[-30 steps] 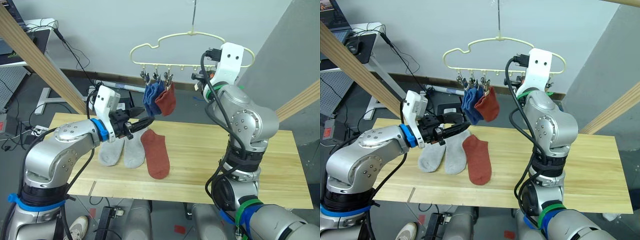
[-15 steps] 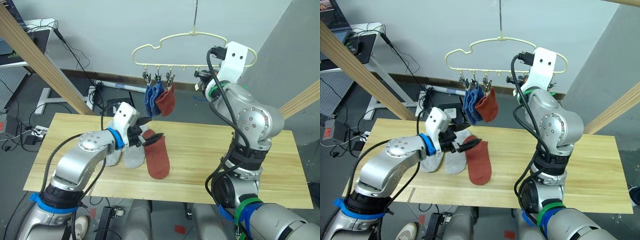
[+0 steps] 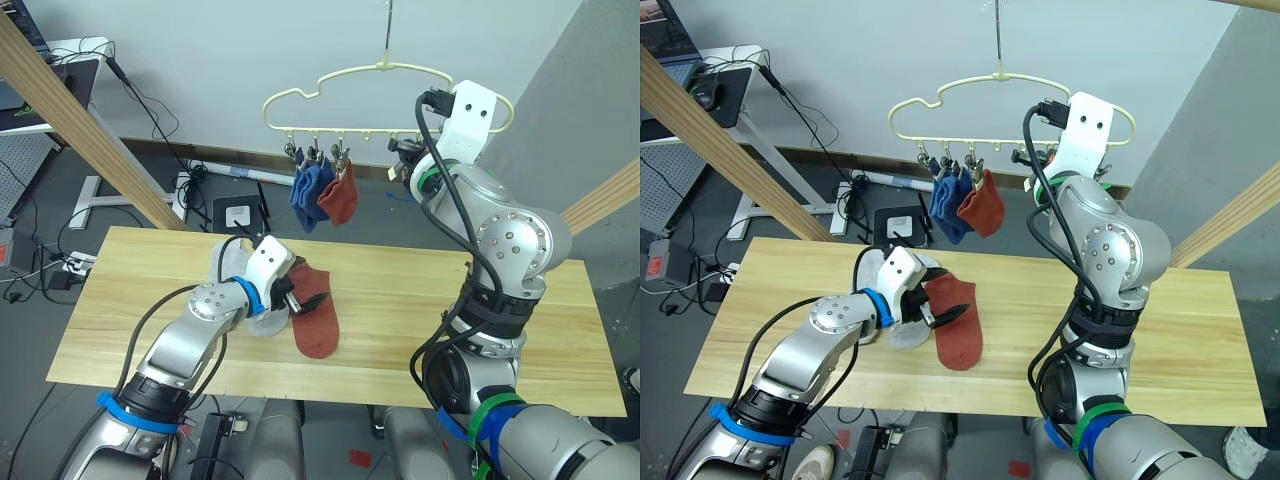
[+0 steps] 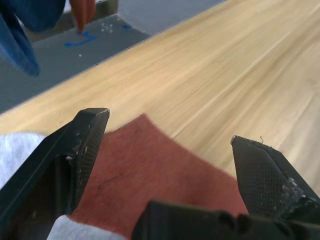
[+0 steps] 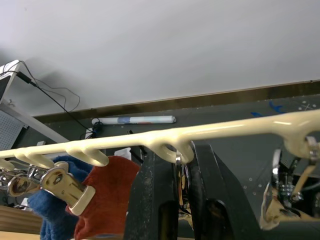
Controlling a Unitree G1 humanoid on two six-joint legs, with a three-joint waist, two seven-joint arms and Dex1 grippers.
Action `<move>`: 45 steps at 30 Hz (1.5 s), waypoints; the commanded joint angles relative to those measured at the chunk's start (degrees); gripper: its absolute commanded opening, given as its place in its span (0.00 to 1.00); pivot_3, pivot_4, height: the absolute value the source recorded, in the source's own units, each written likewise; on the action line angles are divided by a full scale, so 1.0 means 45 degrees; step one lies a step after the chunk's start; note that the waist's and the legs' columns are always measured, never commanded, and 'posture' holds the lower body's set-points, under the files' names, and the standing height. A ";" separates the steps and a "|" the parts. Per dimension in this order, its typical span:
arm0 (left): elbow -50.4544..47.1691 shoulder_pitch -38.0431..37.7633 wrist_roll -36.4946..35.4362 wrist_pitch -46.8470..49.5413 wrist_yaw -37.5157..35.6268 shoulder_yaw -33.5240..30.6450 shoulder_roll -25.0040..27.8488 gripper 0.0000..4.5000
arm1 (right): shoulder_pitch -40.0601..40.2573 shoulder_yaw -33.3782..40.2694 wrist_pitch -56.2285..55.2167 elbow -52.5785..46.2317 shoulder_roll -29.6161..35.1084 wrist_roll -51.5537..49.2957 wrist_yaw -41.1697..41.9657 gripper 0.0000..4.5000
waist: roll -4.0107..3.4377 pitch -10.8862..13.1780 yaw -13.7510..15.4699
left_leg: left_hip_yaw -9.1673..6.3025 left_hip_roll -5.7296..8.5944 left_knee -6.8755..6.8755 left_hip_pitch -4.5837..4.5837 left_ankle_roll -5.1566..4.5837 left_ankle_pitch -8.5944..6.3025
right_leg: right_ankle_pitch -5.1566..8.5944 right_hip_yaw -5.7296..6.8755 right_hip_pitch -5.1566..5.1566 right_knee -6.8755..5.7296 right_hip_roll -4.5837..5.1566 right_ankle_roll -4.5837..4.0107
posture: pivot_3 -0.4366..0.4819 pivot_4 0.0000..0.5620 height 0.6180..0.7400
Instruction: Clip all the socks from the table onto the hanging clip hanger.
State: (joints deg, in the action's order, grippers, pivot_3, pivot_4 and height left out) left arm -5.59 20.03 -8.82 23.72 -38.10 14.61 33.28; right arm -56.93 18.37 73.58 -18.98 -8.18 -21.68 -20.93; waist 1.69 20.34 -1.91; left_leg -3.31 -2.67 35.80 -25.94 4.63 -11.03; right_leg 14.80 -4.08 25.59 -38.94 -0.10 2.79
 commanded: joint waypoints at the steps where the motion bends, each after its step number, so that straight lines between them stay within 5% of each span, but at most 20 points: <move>1: 0.0720 0.0206 0.0711 -0.0909 0.0088 0.0111 -0.0258 1.00 | -0.0501 -0.0017 0.0056 -0.0577 -0.1183 -0.0275 -0.0207 0.00 | -0.0007 0.0004 0.0004 | 0.0000 0.0001 0.0000 0.0000 0.0000 0.0000 | 0.0000 -0.0001 0.0000 0.0000 0.0001 0.0000 | 0.45 0.66 1.00; 12: 0.3733 0.1352 0.2030 -0.2367 -0.0536 0.0669 -0.1274 1.00 | -0.0458 -0.0107 0.0123 -0.0716 -0.1101 -0.0431 -0.0360 0.00 | -0.0015 0.0008 -0.0016 | 0.0001 0.0001 0.0000 -0.0005 0.0000 0.0000 | -0.0001 0.0001 0.0002 -0.0001 0.0000 -0.0001 | 0.42 0.66 1.00; 24: 0.4352 0.1366 0.3251 -0.1686 -0.1275 0.1354 -0.1207 1.00 | -0.0428 -0.0170 0.0095 -0.0798 -0.0968 -0.0608 -0.0576 0.00 | -0.0015 0.0008 -0.0209 | 0.0000 0.0003 0.0003 -0.0004 -0.0001 0.0000 | -0.0001 -0.0001 -0.0002 -0.0007 0.0000 -0.0001 | 0.41 0.65 1.00; 28: 0.4399 0.1357 0.3427 -0.1919 -0.1187 0.1323 -0.1267 0.82 | -0.0426 -0.0202 0.0038 -0.0767 -0.0944 -0.0615 -0.0569 0.00 | -0.0015 0.0007 -0.0239 | 0.0000 0.0003 0.0003 -0.0003 -0.0002 0.0001 | -0.0001 -0.0001 -0.0003 -0.0007 0.0000 -0.0001 | 0.41 0.64 1.00; 38: 0.4269 0.1360 0.3204 -0.2129 -0.1279 0.1071 -0.1492 0.14 | -0.0405 -0.0207 0.0044 -0.0794 -0.0934 -0.0612 -0.0584 0.00 | -0.0015 0.0008 -0.0273 | 0.0000 0.0002 0.0005 -0.0003 -0.0003 0.0002 | -0.0001 -0.0001 -0.0002 -0.0009 0.0000 0.0000 | 0.41 0.64 1.00; 45: 0.2762 0.1759 0.0295 0.0030 -0.2015 -0.0894 -0.2599 0.14 | -0.0466 -0.0162 0.0047 -0.0757 -0.0964 -0.0653 -0.0591 0.00 | -0.0015 0.0008 -0.0267 | -0.0002 0.0003 0.0006 -0.0012 -0.0003 0.0002 | -0.0001 0.0003 -0.0001 -0.0007 0.0000 0.0000 | 0.41 0.65 1.00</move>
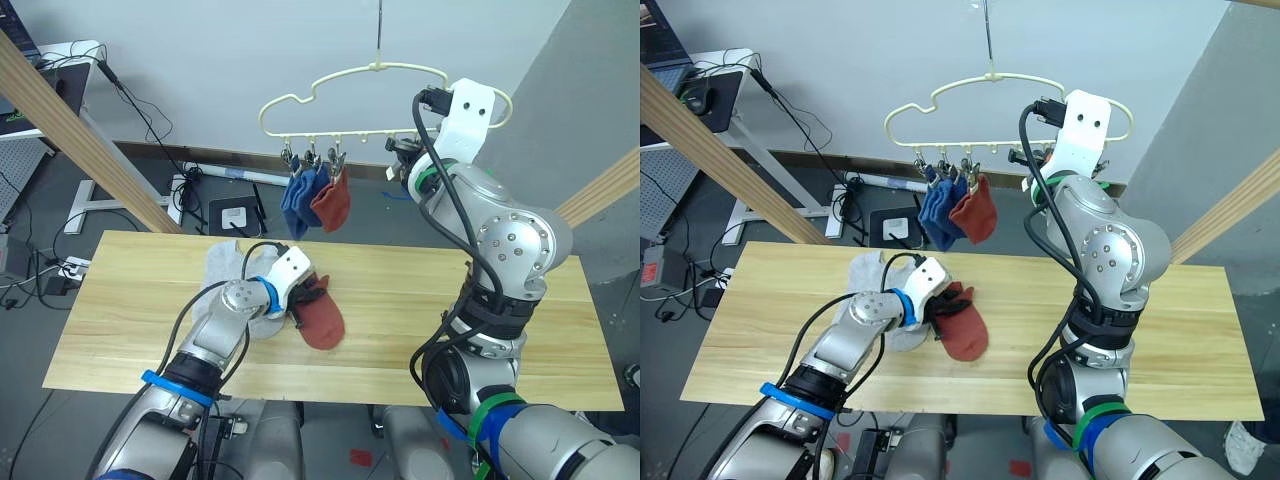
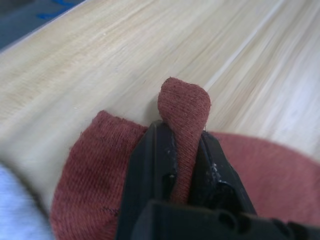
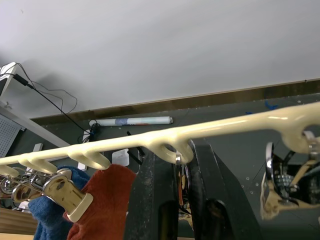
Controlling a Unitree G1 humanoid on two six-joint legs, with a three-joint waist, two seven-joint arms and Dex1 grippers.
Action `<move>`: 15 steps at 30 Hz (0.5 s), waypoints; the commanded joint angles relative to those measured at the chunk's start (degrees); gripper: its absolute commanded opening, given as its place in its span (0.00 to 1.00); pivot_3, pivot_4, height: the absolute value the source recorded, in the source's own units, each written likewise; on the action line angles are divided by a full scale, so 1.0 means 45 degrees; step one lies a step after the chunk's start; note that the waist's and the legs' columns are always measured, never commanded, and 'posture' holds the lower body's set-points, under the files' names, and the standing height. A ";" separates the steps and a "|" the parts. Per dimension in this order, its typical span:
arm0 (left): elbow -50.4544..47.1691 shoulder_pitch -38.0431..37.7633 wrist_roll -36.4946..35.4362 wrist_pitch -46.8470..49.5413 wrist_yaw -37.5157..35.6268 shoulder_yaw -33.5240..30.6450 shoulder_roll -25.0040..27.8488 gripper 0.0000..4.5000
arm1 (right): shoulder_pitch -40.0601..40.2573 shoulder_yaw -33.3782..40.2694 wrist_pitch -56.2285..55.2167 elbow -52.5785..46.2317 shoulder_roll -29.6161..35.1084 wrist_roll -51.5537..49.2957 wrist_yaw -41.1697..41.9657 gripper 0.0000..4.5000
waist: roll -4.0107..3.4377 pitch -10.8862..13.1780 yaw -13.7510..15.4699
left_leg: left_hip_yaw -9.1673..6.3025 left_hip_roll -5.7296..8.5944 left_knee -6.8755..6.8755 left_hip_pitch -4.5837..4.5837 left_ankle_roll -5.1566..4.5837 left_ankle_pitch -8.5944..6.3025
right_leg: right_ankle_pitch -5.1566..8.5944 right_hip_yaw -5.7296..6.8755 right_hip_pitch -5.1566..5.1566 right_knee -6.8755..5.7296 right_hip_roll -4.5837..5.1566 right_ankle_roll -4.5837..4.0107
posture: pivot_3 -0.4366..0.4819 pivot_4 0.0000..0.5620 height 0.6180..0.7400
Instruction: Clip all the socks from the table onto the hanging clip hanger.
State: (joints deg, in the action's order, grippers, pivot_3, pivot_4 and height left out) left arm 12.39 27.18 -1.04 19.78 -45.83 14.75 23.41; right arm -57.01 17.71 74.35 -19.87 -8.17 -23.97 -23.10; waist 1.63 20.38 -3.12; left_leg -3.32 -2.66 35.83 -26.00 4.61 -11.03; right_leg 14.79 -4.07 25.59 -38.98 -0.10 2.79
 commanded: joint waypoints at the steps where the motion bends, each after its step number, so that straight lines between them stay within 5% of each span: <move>1: -0.1460 0.0322 -0.1826 0.1285 -0.0340 -0.1181 -0.0554 0.14 | -0.0465 0.0004 -0.0125 -0.0538 -0.0966 -0.0160 -0.0102 0.00 | 0.0000 0.0000 0.0006 | -0.0003 0.0000 0.0002 -0.0004 0.0000 0.0000 | 0.0000 0.0002 0.0001 0.0001 0.0000 0.0000 | 0.41 0.65 1.00; 15: -0.1076 0.3346 -0.2661 0.1727 0.0438 -0.1685 -0.2063 0.14 | -0.0971 0.0491 -0.0001 -0.0228 -0.1136 -0.0577 -0.0296 0.00 | 0.0000 0.0001 -0.0034 | -0.0006 0.0005 0.0001 -0.0006 -0.0001 0.0000 | -0.0001 0.0004 0.0000 0.0002 -0.0002 0.0000 | 0.41 0.65 1.00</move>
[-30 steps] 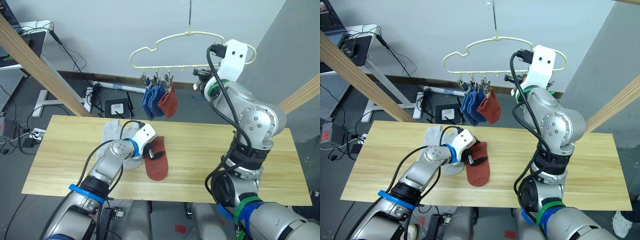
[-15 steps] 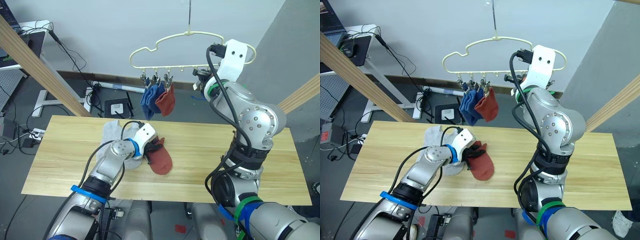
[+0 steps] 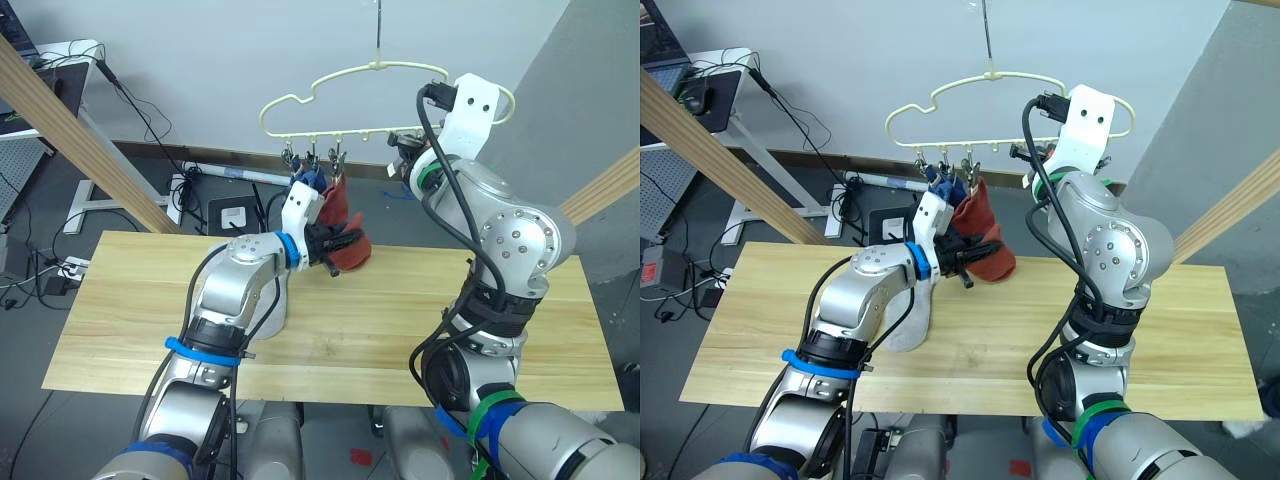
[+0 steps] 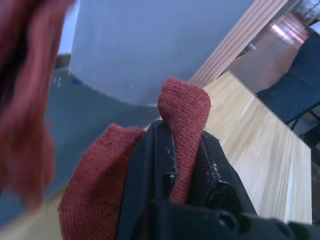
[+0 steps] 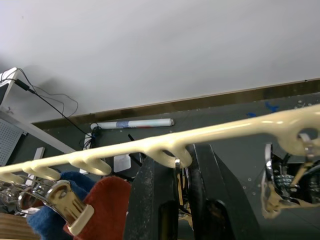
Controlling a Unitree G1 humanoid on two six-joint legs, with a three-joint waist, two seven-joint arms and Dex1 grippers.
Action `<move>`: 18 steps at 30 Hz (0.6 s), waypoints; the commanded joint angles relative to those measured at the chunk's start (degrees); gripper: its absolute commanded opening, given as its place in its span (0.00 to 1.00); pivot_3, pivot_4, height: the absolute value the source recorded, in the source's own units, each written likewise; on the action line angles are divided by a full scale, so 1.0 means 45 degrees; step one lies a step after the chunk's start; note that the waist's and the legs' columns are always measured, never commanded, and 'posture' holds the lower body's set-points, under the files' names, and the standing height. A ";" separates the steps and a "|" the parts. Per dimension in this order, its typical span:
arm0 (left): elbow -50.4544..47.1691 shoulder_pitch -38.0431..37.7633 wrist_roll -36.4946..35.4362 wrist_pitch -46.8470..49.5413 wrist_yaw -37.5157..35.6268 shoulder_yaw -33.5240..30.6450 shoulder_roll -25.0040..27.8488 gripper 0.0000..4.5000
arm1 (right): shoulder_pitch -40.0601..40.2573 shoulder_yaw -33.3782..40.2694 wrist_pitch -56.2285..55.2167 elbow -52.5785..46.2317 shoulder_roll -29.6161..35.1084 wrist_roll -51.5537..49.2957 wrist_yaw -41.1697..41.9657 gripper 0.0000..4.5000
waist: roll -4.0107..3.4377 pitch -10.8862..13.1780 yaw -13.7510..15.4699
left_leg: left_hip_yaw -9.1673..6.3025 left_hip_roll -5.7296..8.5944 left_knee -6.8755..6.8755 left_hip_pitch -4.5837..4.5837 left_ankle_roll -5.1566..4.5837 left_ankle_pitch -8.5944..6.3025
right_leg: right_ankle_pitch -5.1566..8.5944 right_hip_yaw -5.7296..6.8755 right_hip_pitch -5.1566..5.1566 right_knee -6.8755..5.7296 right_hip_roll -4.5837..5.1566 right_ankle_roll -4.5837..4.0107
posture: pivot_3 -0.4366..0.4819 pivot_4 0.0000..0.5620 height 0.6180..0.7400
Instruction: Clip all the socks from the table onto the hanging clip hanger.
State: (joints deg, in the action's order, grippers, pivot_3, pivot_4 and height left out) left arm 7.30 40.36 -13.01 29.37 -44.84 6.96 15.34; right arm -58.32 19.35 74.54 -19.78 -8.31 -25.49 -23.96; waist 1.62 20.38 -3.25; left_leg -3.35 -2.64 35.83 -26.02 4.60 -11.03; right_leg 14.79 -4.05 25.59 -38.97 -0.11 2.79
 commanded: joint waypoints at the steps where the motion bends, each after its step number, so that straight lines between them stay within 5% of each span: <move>1: 0.0236 0.0560 0.0051 -0.0533 0.0309 0.0045 -0.0365 0.14 | -0.0712 0.0149 -0.0036 -0.0230 -0.1111 -0.0274 -0.0138 0.00 | 0.0000 0.0000 -0.0006 | 0.0001 0.0000 0.0000 0.0000 0.0000 0.0000 | 0.0000 -0.0001 0.0000 0.0002 0.0000 0.0000 | 0.40 0.65 1.00; 18: 0.3246 0.2623 0.0478 -0.2550 0.1063 -0.0066 -0.1663 0.14 | -0.0891 0.0344 0.0098 -0.0163 -0.1338 -0.0662 -0.0485 0.00 | 0.0000 0.0003 -0.0010 | 0.0003 0.0005 0.0002 -0.0006 -0.0001 0.0000 | 0.0000 -0.0003 0.0001 0.0004 0.0000 0.0000 | 0.40 0.65 1.00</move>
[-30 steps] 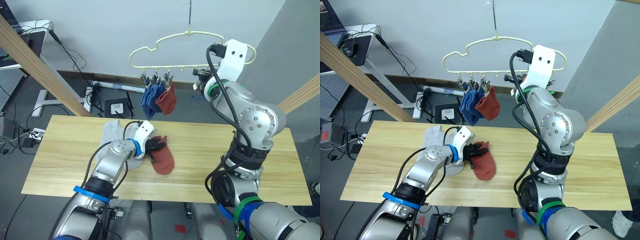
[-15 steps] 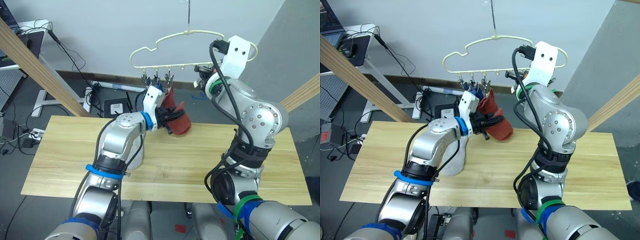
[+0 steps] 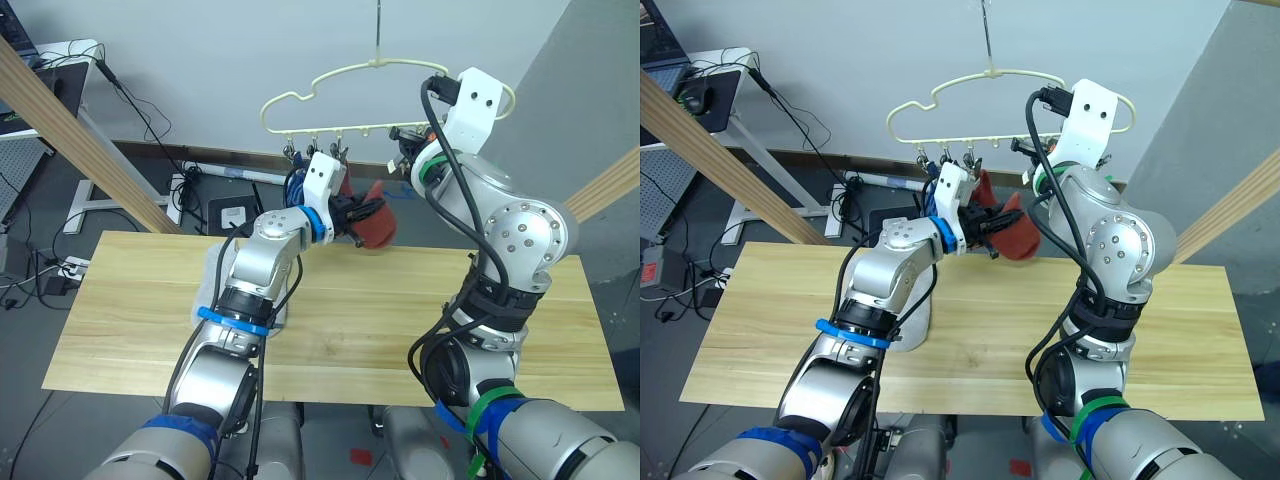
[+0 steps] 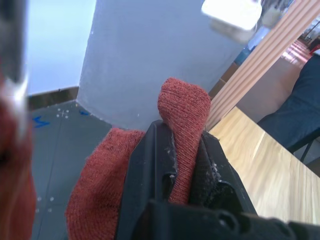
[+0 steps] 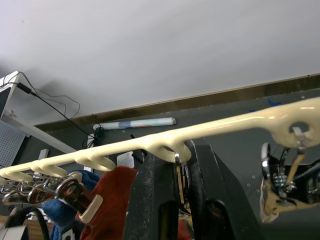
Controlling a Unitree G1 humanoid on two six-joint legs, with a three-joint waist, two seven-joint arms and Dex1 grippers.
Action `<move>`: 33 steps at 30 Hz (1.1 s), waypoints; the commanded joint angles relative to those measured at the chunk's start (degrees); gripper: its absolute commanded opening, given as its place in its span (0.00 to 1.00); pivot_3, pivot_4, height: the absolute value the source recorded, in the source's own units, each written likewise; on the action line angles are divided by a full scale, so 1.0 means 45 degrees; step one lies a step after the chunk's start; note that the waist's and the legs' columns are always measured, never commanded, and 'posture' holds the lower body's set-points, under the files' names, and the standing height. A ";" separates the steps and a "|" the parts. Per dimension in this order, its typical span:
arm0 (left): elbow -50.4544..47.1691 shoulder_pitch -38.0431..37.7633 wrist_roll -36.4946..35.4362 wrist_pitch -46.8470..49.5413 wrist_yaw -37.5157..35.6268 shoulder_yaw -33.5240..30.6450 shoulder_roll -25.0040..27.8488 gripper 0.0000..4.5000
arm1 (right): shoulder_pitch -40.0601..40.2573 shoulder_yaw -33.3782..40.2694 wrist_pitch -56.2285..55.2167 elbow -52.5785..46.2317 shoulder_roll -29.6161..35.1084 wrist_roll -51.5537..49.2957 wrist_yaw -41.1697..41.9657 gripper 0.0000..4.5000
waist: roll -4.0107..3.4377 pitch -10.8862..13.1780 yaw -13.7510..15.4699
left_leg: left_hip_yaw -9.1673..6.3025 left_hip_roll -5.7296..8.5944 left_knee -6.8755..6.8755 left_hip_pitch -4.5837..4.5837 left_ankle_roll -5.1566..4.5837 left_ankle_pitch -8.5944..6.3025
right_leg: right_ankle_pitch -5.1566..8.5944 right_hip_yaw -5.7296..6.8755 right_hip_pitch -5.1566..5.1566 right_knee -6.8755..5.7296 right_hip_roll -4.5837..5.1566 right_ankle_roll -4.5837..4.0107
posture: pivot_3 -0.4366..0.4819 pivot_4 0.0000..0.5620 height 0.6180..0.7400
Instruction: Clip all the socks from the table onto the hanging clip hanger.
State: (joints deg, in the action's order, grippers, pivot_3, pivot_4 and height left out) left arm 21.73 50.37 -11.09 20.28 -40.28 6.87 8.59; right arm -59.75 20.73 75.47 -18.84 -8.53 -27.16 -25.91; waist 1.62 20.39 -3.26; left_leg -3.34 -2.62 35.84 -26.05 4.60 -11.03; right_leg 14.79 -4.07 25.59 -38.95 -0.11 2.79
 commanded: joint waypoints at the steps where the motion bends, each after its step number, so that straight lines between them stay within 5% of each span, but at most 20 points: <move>1: 0.0177 0.0513 0.0046 -0.0602 0.0049 -0.0071 -0.0203 0.14 | -0.0574 0.0034 -0.0116 -0.0360 -0.1282 -0.0318 -0.0067 0.00 | 0.0000 0.0000 -0.0011 | 0.0000 0.0000 0.0000 0.0000 0.0000 0.0000 | 0.0000 0.0000 0.0000 0.0000 0.0000 0.0000 | 0.40 0.65 1.00; 27: 0.0170 0.1307 -0.0515 -0.0278 0.0105 -0.0566 -0.0740 0.14 | -0.0467 -0.0078 -0.0277 -0.0324 -0.1203 -0.0498 -0.0184 0.00 | 0.0000 0.0000 -0.0015 | -0.0001 -0.0001 0.0000 -0.0002 0.0000 0.0000 | 0.0000 0.0001 0.0003 -0.0002 -0.0002 0.0000 | 0.41 0.63 1.00; 33: 0.0054 0.1274 -0.0566 -0.0164 0.0088 -0.0534 -0.0771 0.14 | -0.0470 -0.0060 -0.0224 -0.0284 -0.1190 -0.0538 -0.0135 0.47 | 0.0000 0.0000 -0.0014 | 0.0000 -0.0001 0.0000 -0.0002 0.0000 0.0000 | 0.0000 0.0001 0.0003 -0.0003 -0.0002 0.0000 | 0.41 0.63 1.00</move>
State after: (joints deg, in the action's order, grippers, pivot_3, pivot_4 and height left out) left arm 24.98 54.96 -12.78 19.68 -39.54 4.51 5.80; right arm -59.94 20.73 75.36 -18.76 -8.54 -28.32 -26.51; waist 1.62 20.39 -3.33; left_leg -3.34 -2.62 35.84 -26.06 4.60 -11.03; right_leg 14.79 -4.06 25.60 -38.96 -0.12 2.79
